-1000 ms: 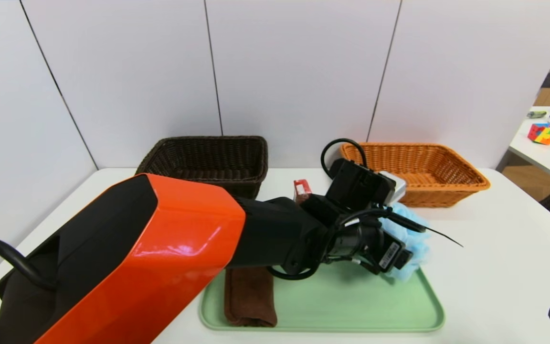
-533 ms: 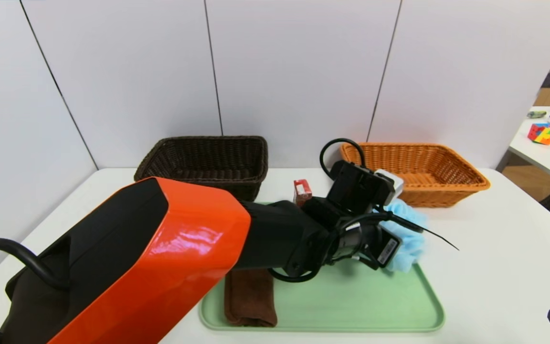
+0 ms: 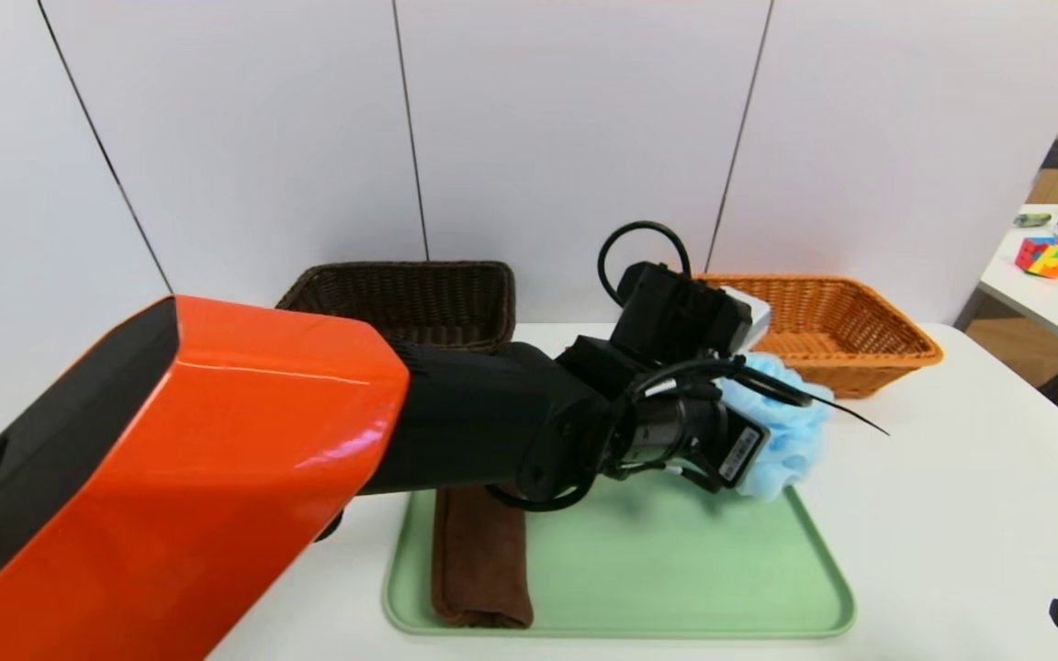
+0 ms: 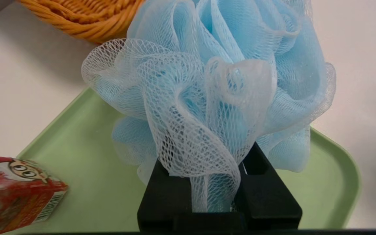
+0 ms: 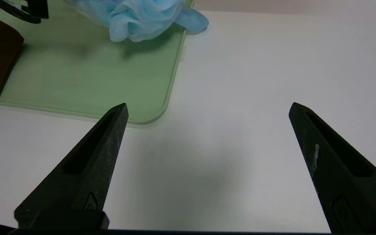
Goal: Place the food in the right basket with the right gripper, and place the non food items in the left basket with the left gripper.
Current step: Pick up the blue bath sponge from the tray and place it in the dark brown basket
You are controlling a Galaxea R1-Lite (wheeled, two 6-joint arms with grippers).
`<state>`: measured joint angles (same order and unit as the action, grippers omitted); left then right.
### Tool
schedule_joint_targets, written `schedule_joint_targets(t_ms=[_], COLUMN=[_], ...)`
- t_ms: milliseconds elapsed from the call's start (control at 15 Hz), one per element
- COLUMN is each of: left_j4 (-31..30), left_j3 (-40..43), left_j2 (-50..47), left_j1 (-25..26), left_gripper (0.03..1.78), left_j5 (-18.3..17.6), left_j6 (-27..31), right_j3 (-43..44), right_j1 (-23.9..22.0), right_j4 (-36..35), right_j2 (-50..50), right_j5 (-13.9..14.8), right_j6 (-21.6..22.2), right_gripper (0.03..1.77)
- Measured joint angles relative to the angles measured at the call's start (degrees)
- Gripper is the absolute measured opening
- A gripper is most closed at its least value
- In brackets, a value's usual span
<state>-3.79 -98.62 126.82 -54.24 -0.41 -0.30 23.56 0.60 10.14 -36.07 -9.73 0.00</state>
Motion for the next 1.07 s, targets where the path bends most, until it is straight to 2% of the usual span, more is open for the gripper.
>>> schedule_joint_targets(t_ms=[533, 800, 1067], left_j4=[3.13, 5.39, 11.17], left_j3=[-0.13, 0.06, 0.06], left_j2=[-9.48, -13.78, -18.22], left_j1=[3.24, 9.73, 20.04], left_gripper=[0.32, 0.32, 0.32], left_j5=[0.32, 0.85, 0.93], left_j6=[-0.57, -1.04, -0.90], right_j3=[0.35, 0.72, 0.99], right_j1=[0.09, 0.15, 0.15], right_j4=[-0.04, -0.09, -0.85], right_j2=[-0.48, -1.22, -2.29], right_j5=[-0.35, -1.40, -2.47], right_j6=[-0.05, -0.10, -0.13], right_gripper=[1.70, 1.70, 1.70])
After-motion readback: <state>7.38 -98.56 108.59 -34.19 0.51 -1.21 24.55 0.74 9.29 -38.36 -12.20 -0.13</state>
